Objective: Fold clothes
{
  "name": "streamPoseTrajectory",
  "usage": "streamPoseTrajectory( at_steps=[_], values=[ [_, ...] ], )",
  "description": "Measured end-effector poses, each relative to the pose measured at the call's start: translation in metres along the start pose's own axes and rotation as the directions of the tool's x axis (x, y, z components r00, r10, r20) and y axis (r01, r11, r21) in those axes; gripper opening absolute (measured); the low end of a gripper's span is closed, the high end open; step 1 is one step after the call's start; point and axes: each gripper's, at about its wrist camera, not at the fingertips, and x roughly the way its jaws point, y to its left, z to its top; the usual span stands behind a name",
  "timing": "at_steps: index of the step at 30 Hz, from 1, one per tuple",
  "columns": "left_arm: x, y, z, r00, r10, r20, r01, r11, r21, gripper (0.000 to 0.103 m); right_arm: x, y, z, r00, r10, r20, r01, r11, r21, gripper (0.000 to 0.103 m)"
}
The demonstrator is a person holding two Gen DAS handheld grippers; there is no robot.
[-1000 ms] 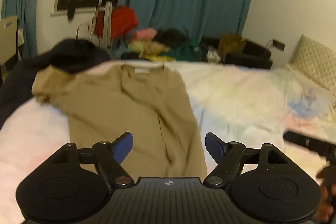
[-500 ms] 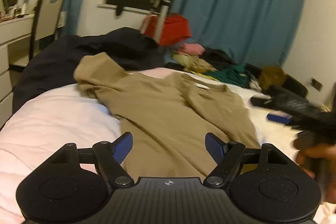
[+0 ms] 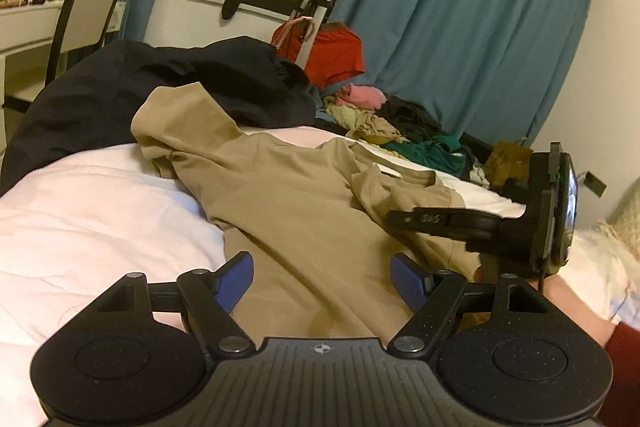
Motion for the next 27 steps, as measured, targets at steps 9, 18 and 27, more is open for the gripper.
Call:
streamPoseTrajectory(
  at_steps=[9, 18, 27],
  values=[
    [0.002, -0.003, -0.007, 0.999, 0.022, -0.027, -0.022, 1.0, 0.005, 0.077, -0.044, -0.013, 0.012, 1.0, 0.009, -0.012, -0.008, 0.997, 0.075, 0.073],
    [-0.01, -0.035, -0.039, 0.982, -0.101, -0.158, 0.109, 0.993, 0.039, 0.077, -0.217, -0.027, -0.047, 0.985, -0.033, 0.169, 0.001, 0.982, 0.191, 0.09],
    [-0.048, -0.055, -0.091, 0.908, -0.189, -0.374, 0.181, 0.982, -0.058, 0.073, -0.275, -0.036, -0.094, 0.975, -0.111, 0.193, 0.059, 0.964, 0.259, 0.09]
  ],
)
